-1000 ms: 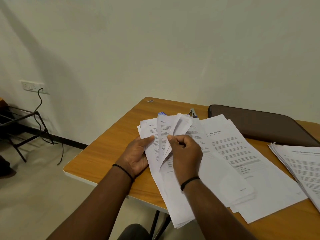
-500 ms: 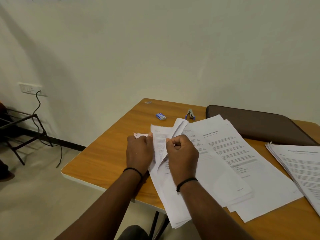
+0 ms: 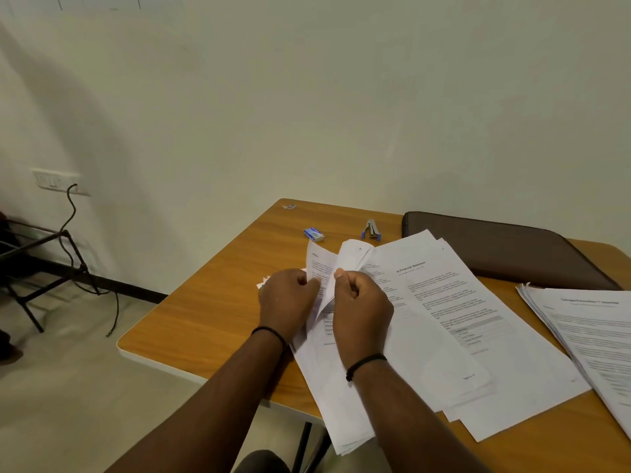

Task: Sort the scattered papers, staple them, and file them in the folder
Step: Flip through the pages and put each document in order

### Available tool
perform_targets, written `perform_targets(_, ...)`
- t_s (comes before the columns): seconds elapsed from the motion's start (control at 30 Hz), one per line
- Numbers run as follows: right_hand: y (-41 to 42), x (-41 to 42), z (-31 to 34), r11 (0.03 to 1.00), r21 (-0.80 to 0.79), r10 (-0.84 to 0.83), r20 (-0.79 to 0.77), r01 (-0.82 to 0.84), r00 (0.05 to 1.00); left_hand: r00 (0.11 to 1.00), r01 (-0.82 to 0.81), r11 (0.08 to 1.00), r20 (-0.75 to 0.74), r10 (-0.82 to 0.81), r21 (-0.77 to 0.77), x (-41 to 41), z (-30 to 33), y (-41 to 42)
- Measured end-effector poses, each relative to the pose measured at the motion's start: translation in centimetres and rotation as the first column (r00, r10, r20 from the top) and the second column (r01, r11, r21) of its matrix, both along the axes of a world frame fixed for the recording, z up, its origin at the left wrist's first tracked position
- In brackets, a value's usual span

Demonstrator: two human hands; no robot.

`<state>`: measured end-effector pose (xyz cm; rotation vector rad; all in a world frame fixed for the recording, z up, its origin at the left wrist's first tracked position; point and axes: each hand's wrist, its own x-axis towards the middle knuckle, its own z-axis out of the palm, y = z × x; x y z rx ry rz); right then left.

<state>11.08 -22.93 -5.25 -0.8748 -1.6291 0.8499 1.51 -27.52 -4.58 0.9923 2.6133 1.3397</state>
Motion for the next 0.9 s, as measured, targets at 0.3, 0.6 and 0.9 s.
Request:
perform_targets(0.3,1.4,0.9,3.4,0.955,0.295,-0.048,0.219,-0.019,0.975,0.963,-0.269,0.909,0.103,0.249,0.320,-1.7,4.1,-2.3)
perform_targets(0.6,-1.0,-1.1,4.9,0.929,0.052,0.215,0.730,-0.366,0.649,0.858,-0.155,0.756,-0.293,0.422,0.635,-3.5,12.7,-10.1)
perform_targets(0.9,-4.5,-3.4,15.9,0.805,0.066,0.588,0.049,-0.590,0.807,0.985,-0.105,0.594,0.000,0.174,0.797,-6.9,16.5,-17.2)
